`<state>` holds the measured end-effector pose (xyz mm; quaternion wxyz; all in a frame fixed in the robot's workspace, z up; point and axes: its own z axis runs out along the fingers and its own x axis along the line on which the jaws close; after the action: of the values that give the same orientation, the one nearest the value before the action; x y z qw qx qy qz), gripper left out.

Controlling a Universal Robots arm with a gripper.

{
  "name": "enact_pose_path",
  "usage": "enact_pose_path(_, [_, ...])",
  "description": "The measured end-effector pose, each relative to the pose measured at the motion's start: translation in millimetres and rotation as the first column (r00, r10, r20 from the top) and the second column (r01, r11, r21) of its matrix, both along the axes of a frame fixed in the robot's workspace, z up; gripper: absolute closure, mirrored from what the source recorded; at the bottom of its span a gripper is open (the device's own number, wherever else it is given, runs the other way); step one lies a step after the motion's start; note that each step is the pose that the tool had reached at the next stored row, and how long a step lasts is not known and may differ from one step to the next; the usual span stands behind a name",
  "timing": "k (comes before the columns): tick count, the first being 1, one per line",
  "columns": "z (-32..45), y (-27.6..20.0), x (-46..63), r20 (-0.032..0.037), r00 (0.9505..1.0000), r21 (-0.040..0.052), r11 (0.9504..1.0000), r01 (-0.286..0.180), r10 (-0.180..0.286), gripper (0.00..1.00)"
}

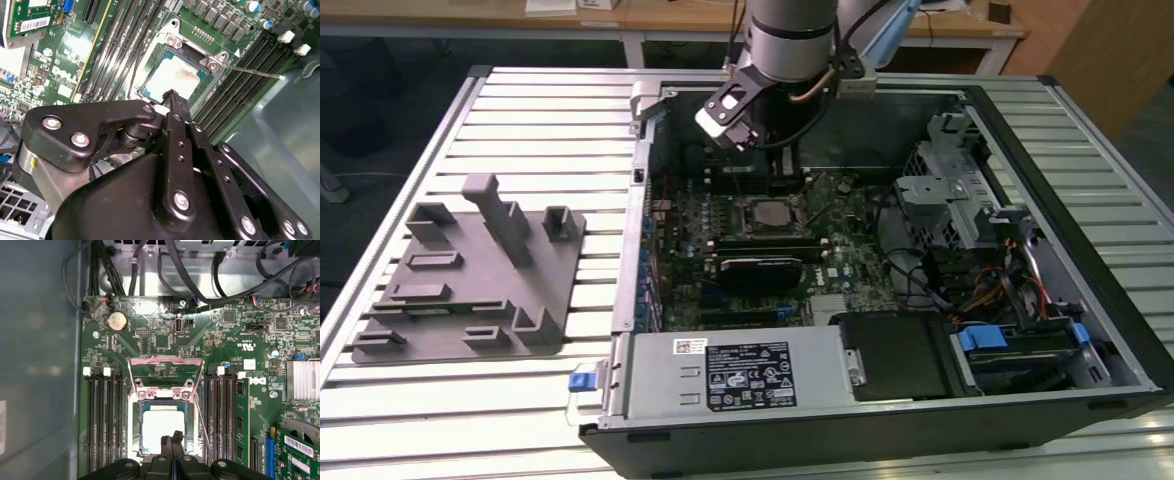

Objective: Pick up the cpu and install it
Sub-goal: 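Place the cpu into insertion slot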

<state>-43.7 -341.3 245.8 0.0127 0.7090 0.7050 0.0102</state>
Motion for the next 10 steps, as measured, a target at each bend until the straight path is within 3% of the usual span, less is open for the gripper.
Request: enact_pose_path(10, [-16.4,-1.6,0.0,-0.0052,1.0000,0.0008,1.0000,0.000,0.000,0.89])
